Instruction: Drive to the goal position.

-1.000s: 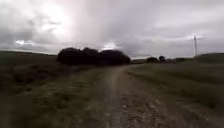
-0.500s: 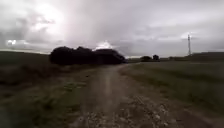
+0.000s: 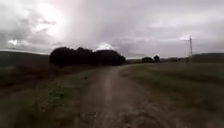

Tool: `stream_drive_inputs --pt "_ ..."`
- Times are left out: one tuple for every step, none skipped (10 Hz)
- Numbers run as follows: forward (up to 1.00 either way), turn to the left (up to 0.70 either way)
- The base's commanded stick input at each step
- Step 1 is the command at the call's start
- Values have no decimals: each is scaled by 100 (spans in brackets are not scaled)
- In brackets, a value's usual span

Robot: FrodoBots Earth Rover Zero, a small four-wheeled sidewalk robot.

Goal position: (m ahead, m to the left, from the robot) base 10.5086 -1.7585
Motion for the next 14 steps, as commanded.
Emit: stream_drive_inputs --pt "85 0" --pt "85 0" --pt "85 0" --pt "100 0" --pt "100 0" --pt "100 0" --pt "100 0" --pt "100 0" --pt "100 0" --pt "100 0" --pt "100 0" --pt "100 0" --pt "100 0" --pt "100 0"
